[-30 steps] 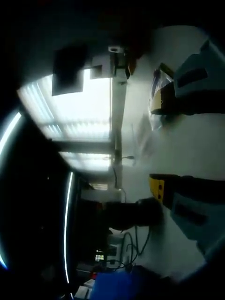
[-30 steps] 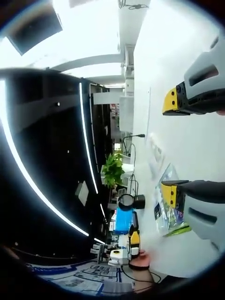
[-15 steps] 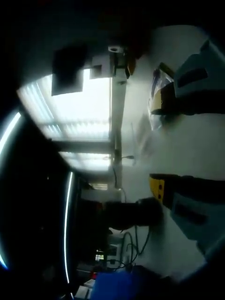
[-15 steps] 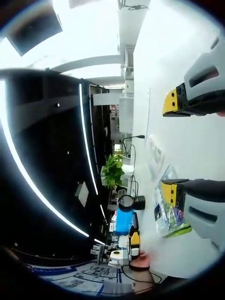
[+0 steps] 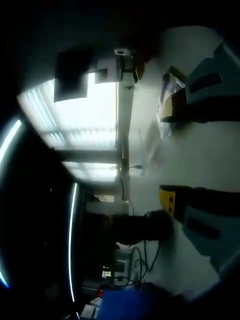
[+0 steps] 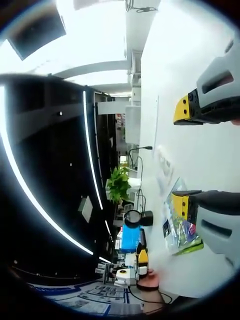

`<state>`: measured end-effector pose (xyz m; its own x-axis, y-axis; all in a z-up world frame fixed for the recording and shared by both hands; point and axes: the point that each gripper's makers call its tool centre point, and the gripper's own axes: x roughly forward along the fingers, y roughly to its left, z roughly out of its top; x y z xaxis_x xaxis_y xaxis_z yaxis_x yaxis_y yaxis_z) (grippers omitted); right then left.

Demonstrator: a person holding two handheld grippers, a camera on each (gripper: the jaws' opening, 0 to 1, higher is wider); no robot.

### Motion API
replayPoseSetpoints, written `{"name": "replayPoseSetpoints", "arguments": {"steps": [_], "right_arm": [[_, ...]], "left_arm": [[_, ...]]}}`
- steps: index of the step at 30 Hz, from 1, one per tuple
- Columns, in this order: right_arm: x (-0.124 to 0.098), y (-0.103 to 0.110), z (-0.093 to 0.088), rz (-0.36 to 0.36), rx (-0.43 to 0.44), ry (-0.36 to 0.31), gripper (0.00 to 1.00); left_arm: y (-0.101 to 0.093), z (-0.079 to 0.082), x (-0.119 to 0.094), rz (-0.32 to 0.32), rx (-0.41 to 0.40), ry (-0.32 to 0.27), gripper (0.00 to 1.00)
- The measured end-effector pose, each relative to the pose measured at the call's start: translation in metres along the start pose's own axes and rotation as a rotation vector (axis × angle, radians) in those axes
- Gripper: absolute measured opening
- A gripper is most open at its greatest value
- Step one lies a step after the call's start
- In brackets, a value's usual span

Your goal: Clip sheet goods on table flip sheet goods clip sheet goods scan sheet goods put sheet goods back to table

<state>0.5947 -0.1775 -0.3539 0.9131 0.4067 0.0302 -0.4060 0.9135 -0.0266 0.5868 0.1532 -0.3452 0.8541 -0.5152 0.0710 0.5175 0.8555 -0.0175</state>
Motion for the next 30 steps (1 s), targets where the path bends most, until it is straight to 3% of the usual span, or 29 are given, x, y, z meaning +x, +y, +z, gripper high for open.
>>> {"name": "replayPoseSetpoints", "arguments": {"steps": [4,6,8,11,16,20,30], "right_arm": [[-0.003,-0.005,0.007,-0.014,0.023,-0.025,0.46],[-0.004,-0.011,0.014,-0.056,0.068,-0.053,0.44],[-0.003,-0.007,0.016,-0.057,0.027,-0.039,0.44],[-0.002,0.012,0.024,-0.028,-0.036,-0.021,0.45],[-0.004,0.046,0.051,0.02,-0.091,-0.053,0.4],[-0.004,0.064,0.068,0.044,-0.158,-0.075,0.42],[-0.003,0.114,0.084,0.12,-0.247,-0.109,0.41]], "left_arm": [[0.001,0.0,0.0,0.003,-0.002,-0.001,0.43],[0.0,0.0,0.0,0.003,-0.001,0.001,0.43],[0.0,-0.001,0.0,0.002,0.002,0.004,0.43],[-0.001,-0.001,0.0,-0.002,0.001,0.003,0.43],[0.0,0.0,0.0,0.0,-0.002,0.0,0.43],[-0.001,0.0,0.0,0.0,-0.001,-0.001,0.43],[0.0,0.001,0.0,0.0,-0.005,-0.005,0.42]]}}
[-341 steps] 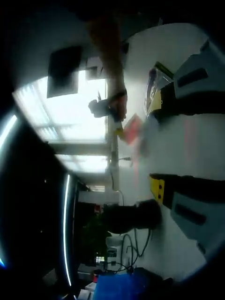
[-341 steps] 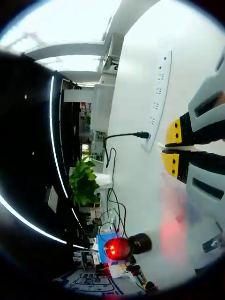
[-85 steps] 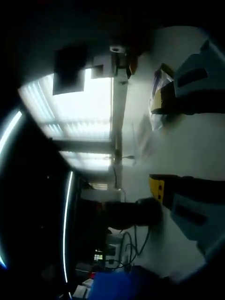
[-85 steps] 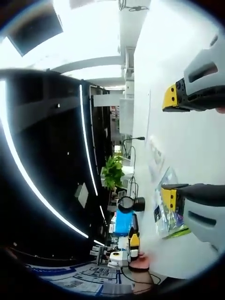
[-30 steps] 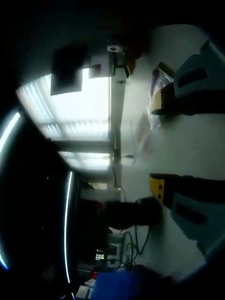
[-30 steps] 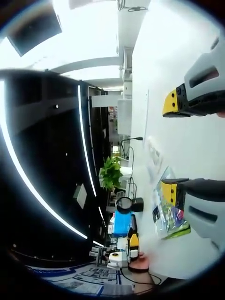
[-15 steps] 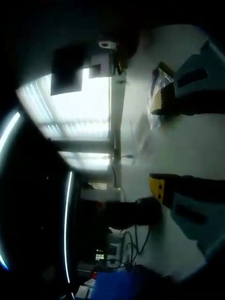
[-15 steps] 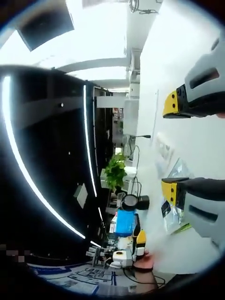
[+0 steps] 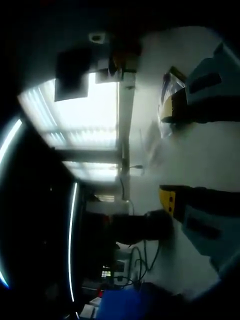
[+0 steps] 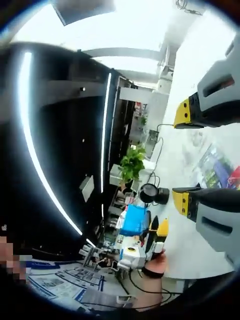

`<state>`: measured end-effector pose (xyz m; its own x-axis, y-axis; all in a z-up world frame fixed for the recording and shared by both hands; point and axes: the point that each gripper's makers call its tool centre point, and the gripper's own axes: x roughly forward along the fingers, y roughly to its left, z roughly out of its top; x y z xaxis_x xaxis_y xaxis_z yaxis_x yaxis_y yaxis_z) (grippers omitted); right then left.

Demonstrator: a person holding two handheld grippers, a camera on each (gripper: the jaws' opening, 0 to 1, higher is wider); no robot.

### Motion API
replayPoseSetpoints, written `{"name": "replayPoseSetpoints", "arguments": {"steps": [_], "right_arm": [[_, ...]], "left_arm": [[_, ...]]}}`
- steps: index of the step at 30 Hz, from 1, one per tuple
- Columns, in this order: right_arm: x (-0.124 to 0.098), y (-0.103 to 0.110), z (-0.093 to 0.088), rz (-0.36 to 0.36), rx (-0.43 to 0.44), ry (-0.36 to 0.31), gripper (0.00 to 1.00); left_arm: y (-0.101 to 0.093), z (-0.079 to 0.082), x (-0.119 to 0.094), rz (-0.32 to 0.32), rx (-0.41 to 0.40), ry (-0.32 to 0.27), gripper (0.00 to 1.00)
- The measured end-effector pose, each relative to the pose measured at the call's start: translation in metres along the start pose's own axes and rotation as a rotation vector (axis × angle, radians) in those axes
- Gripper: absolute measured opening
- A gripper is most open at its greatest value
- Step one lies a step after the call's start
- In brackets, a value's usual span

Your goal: Clip sheet goods on table flip sheet goods clip sheet goods scan sheet goods put sheet goods back to table

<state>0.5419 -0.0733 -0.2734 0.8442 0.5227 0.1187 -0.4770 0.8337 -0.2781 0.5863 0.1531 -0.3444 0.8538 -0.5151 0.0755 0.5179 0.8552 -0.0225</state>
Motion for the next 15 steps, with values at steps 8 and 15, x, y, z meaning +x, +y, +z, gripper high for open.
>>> {"name": "replayPoseSetpoints", "arguments": {"steps": [8,15], "right_arm": [[0.013,0.045,0.001,0.069,-0.143,0.001,0.4],[0.024,0.071,-0.007,0.114,-0.157,0.027,0.4]], "left_arm": [[0.001,0.0,0.0,0.003,-0.001,-0.001,0.42],[0.001,0.001,0.0,0.001,-0.002,-0.003,0.42]]}}
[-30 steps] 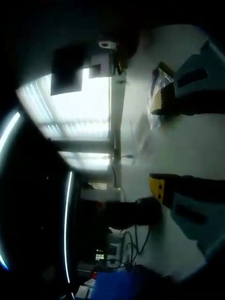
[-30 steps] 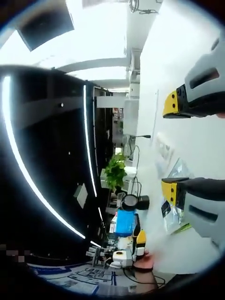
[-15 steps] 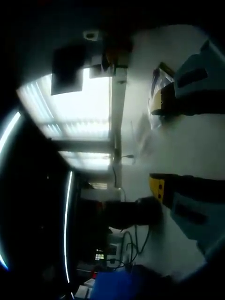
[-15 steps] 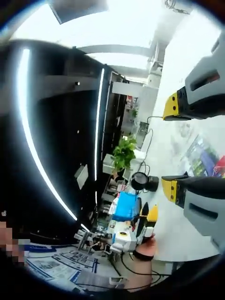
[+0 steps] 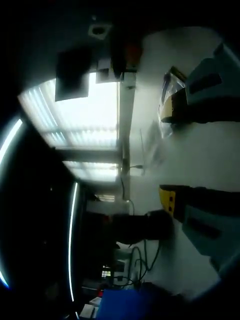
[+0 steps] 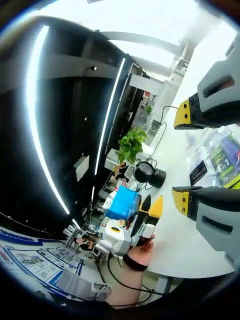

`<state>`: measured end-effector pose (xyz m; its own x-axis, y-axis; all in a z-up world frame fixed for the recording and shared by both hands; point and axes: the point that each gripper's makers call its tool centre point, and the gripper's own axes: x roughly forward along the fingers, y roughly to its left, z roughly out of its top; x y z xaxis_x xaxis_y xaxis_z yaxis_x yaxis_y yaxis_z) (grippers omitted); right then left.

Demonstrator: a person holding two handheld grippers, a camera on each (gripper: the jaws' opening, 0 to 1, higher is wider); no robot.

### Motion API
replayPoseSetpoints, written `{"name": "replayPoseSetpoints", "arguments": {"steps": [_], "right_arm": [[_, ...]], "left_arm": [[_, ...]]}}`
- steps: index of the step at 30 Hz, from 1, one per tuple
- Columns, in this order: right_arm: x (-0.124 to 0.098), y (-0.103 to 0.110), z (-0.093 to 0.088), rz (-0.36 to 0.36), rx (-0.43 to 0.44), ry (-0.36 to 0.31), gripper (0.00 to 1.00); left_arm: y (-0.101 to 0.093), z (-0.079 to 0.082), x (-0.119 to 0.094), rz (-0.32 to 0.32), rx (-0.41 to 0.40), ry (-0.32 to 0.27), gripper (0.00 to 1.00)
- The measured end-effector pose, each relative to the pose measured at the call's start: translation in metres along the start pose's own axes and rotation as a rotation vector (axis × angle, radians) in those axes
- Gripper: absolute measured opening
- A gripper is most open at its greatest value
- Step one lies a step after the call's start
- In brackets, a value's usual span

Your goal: Clip sheet goods on table flip sheet goods clip sheet goods scan sheet goods put sheet goods back to table

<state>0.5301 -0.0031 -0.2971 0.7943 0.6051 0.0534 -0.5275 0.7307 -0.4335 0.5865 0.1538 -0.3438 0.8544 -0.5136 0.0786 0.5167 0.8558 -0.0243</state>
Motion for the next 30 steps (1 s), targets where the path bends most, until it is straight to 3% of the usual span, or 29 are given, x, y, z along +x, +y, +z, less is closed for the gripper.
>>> {"name": "replayPoseSetpoints", "arguments": {"steps": [7,11,19,30], "right_arm": [[0.008,0.014,0.002,0.028,-0.021,0.011,0.4],[0.009,0.027,0.0,0.046,-0.085,0.031,0.4],[0.013,0.054,-0.011,0.088,-0.162,0.065,0.4],[0.025,0.079,-0.042,0.148,-0.218,0.131,0.4]], "left_arm": [[0.0,0.0,0.0,-0.001,0.004,0.001,0.42],[0.0,0.0,0.0,0.0,0.002,0.0,0.42],[0.001,0.0,0.0,0.002,0.001,-0.001,0.42],[0.002,0.0,-0.001,0.003,-0.002,-0.002,0.42]]}}
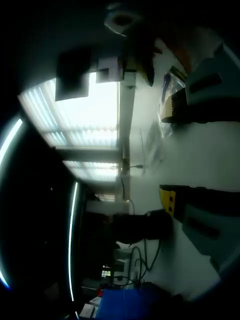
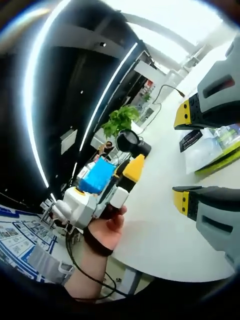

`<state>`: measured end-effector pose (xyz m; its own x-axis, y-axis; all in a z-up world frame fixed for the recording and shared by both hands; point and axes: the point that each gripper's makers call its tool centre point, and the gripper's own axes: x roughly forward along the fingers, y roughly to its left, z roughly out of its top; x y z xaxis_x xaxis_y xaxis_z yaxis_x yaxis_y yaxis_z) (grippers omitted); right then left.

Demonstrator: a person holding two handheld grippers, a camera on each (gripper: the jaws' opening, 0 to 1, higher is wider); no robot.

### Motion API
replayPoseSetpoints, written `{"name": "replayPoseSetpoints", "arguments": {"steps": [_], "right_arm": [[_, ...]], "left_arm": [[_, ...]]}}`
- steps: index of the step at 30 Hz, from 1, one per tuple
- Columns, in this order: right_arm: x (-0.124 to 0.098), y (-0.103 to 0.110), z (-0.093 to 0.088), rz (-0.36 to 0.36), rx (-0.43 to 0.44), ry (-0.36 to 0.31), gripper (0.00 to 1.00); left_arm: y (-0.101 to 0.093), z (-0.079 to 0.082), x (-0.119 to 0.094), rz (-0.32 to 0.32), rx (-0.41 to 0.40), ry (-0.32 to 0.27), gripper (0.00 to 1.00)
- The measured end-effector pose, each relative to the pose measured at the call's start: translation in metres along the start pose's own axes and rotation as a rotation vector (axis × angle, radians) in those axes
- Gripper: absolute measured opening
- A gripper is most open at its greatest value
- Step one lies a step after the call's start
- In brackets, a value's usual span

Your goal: Clip sheet goods on table flip sheet goods clip sheet goods scan sheet goods put sheet goods back to table

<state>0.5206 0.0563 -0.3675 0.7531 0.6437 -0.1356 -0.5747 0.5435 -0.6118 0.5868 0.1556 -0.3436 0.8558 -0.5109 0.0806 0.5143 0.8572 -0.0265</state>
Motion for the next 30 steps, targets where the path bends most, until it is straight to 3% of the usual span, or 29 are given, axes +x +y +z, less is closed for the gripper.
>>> {"name": "replayPoseSetpoints", "arguments": {"steps": [3,14,19,30], "right_arm": [[0.003,0.002,-0.004,-0.003,-0.058,0.019,0.38],[0.012,-0.004,-0.017,-0.02,-0.069,0.061,0.34],[0.015,0.003,-0.02,-0.003,-0.073,0.074,0.33],[0.019,0.002,-0.027,-0.022,-0.044,0.114,0.22]], "left_arm": [[0.0,0.0,0.0,-0.001,0.0,0.0,0.42],[0.0,0.0,0.0,-0.003,0.0,0.002,0.42],[0.0,-0.001,0.0,-0.001,0.0,0.003,0.42],[-0.001,-0.001,0.001,-0.003,0.001,0.005,0.42]]}}
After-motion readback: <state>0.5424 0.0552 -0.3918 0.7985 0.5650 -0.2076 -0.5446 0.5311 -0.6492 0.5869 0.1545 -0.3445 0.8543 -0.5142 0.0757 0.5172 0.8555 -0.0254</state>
